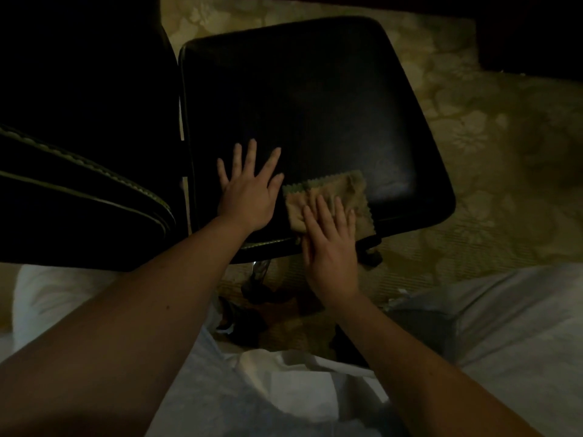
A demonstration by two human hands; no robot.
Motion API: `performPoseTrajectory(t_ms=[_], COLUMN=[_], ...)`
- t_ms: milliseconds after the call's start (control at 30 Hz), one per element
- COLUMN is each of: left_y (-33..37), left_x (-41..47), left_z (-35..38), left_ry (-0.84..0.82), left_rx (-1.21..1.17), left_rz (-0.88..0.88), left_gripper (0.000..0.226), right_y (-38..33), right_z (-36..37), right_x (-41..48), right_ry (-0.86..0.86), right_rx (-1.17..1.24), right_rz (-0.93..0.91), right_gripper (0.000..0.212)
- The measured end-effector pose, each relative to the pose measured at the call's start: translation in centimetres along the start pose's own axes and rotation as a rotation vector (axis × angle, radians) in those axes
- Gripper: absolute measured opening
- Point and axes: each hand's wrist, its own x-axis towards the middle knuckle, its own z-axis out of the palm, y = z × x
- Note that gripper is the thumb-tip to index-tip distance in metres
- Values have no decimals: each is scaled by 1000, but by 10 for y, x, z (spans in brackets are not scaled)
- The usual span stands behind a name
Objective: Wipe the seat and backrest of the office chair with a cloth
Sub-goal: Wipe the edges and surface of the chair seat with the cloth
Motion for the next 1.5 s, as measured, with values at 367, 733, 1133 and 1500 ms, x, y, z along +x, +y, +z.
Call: performPoseTrajectory(t_ms=[367,733,1133,1500], left_y=[0,0,1,0], left_x=[0,0,0,-1], left_z=[2,0,-1,0], left_ry=[16,-7,-9,11], left_rx=[-3,9,-14,-56], left_rz=[1,-4,-10,4], left_gripper=[56,56,54,54], right_y=[30,35,23,19], right_z=[-11,-10,-6,-11], right_x=[2,-1,-8,1], right_ry=[78,-69,-29,-25], right_rx=[33,-26,-11,-68], right_rz=[140,-199,-88,9], right_gripper=[49,49,48,50])
